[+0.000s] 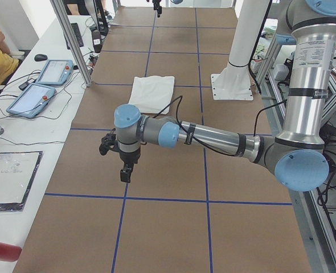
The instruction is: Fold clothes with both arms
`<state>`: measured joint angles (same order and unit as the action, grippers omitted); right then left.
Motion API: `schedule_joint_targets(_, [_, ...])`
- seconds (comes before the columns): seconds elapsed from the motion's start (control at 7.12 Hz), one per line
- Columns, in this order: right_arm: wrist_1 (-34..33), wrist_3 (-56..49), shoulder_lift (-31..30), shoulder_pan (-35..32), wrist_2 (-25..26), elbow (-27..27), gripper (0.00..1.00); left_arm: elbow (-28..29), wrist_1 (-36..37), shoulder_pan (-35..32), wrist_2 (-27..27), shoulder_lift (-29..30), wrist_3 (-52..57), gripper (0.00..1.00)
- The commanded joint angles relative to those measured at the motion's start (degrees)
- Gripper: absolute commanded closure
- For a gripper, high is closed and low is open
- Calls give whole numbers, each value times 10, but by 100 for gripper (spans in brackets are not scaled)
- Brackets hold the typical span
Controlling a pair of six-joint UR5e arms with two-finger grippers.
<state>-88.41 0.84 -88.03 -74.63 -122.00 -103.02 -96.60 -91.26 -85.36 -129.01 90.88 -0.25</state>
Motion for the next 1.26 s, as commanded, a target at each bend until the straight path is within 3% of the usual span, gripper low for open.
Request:
schedule_joint_targets(0.0, [17, -19, -56, -65, -53, 32, 0, 9, -11, -17, -94, -55, 19, 0])
schedule_joint_targets(0.28, [19, -71, -119, -79, -58, 47, 0, -10, 8, -24, -89, -46, 18, 0])
schedule_joint_targets(0.84, [20, -71, -113, -127, -63, 45, 0, -27, 6, -39, -56, -63, 17, 0])
schedule_joint_targets(1.12, [-4, -66, -104, -133, -70, 11, 0, -30, 6, -40, -41, -68, 17, 0])
